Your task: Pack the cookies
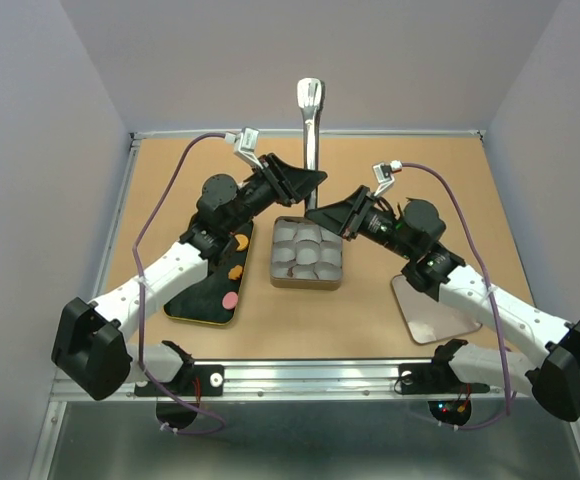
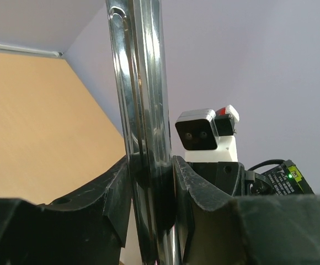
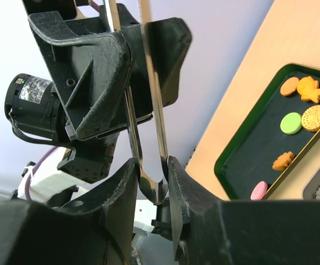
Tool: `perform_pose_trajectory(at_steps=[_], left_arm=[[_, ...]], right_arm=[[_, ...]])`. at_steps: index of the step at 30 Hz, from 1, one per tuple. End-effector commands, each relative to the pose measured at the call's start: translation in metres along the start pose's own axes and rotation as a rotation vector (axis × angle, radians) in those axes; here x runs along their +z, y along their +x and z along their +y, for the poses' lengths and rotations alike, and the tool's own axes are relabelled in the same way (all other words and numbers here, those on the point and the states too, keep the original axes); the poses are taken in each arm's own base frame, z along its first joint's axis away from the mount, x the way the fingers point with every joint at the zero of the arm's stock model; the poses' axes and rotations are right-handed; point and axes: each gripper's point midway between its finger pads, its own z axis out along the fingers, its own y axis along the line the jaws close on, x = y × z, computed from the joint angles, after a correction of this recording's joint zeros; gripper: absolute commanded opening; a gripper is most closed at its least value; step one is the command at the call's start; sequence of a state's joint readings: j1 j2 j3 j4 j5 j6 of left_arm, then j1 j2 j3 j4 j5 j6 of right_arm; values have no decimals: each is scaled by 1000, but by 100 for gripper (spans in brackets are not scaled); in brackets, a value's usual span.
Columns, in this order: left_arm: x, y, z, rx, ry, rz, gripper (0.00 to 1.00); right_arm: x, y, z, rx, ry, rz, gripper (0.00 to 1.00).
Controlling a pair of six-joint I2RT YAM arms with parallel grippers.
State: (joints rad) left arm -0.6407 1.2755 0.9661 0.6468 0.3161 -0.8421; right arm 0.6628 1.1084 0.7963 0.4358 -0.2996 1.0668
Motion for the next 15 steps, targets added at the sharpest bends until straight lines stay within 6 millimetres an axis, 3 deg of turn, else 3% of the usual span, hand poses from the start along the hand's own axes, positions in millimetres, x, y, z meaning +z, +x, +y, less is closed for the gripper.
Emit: perform_pose_trajectory(at_steps=[1,4,5,7,15], left_arm=[[-14,-12,-43,54,129,-29,38],[-15,-12,-42,79,105,-21,38],[-14,-18,-43,96,97,-31,38],[-15,-24,-38,134,39,-34,37],[-25,-40,-21,243,-117,-40,37]], right_arm=[[6,-32,28,-18,-76,-118,25],[5,-30,26,-17,-74,-112,43],[5,-28,23,-18,-70,-108,58],[2,-27,22,-31,-65,-112,74],[-3,-21,10,-34,-35,-107,87]])
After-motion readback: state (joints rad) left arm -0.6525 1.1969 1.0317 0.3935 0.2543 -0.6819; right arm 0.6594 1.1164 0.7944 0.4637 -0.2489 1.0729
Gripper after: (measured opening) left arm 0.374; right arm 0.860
